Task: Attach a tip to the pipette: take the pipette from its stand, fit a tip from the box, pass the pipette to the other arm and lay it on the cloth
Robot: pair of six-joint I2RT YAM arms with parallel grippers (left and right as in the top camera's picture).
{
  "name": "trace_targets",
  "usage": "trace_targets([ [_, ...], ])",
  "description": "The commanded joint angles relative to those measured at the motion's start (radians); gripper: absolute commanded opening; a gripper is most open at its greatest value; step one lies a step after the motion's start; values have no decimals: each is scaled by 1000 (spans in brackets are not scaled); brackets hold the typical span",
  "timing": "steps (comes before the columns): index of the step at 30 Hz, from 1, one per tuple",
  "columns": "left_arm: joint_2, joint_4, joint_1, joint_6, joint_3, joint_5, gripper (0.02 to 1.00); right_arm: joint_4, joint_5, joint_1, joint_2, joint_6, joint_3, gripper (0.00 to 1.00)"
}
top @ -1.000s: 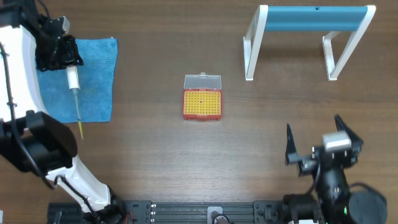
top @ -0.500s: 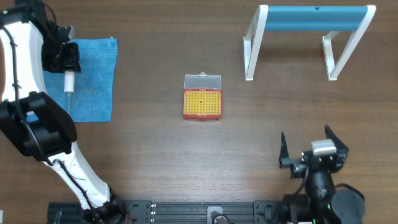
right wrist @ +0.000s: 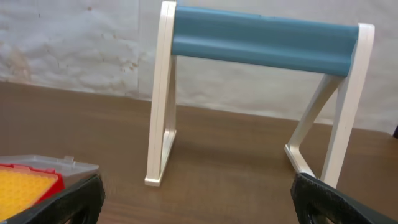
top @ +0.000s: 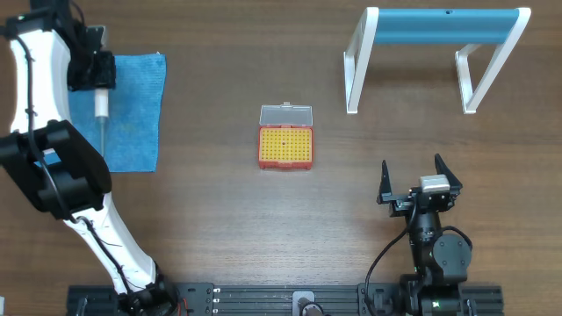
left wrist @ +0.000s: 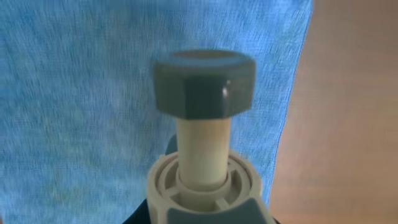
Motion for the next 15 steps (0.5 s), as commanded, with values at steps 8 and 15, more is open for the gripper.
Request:
trace_targets([
  [8,107,106,-18,-53,28,-2,27,-90,13,5,-4,27,-2,974],
  [15,161,142,-33,-53,28,3,27,-90,13,5,-4,27,-2,974],
])
